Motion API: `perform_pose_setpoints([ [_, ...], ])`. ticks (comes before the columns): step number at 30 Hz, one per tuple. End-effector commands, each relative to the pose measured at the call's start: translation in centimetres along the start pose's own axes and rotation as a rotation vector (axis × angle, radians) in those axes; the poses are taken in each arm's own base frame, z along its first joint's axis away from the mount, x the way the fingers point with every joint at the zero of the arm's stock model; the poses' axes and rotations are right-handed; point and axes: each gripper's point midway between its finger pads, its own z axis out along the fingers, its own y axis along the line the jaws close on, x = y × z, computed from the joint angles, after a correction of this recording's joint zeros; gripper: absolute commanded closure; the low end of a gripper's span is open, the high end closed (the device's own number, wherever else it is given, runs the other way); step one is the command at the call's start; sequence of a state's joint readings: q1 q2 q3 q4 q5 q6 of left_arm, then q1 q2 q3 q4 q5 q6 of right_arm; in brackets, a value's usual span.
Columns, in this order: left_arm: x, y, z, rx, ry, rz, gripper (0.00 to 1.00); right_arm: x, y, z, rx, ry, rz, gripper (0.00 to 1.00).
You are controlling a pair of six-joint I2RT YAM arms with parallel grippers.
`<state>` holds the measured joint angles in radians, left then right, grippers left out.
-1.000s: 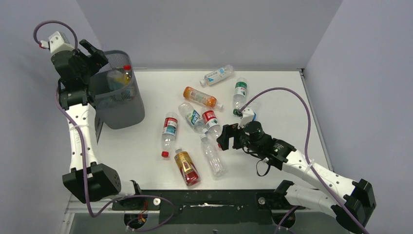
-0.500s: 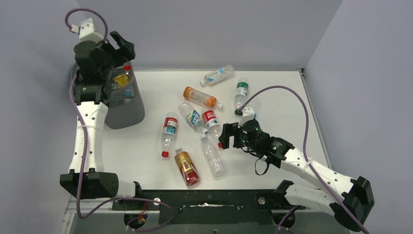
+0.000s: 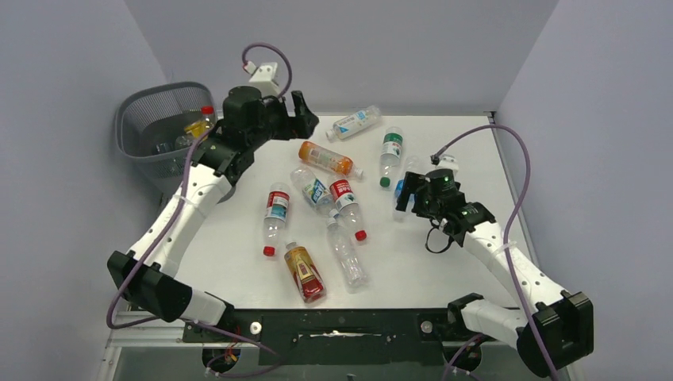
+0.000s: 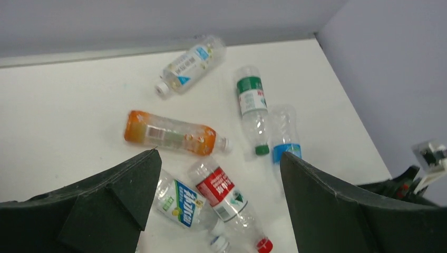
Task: Put the plastic bottles in the bin
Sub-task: Place the plastic bottle in the trash bin, then pick up the plastic bottle at the center of the board.
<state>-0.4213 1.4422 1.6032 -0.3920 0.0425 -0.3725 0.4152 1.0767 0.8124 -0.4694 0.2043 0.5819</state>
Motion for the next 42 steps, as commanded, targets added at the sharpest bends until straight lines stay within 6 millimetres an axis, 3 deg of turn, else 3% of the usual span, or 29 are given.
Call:
perform_pose_setpoints([
  [1, 5.8, -2.6, 1.2, 0.076, 0.109, 0.020, 0.16, -0.9, -1.9, 1.3, 0.014, 0.000, 0.034, 0.05],
  [7, 13.6, -5.1, 0.7, 0.134, 0.249, 0.037, 0.16, -2.6, -4.0, 3.9, 0.020, 0.002, 0.084, 0.05],
  [18, 19.6, -9.1, -2.9, 0.246, 0.351, 0.096, 0.16, -4.8, -4.7, 8.3, 0.014, 0.004, 0.129, 0.05],
  [25, 21.5, -10.2, -4.2, 0.272, 0.385, 0.112, 0.16, -3.9, -5.5, 11.2, 0.054, 0.040, 0.149, 0.04],
  [31, 19.9, -10.1, -3.9, 0.227, 0.358, 0.139, 0.16, -2.6, -5.8, 13.3, 0.057, 0.088, 0.148, 0.05],
  [38, 19.5, -10.3, -3.5, 0.202, 0.334, 0.058, 0.16, -1.0, -6.3, 14.6, 0.052, 0.123, 0.151, 0.06],
  [42, 19.7, -10.4, -3.5, 0.205, 0.321, 0.016, 0.16, -1.3, -5.8, 15.1, 0.007, 0.108, 0.168, 0.06],
])
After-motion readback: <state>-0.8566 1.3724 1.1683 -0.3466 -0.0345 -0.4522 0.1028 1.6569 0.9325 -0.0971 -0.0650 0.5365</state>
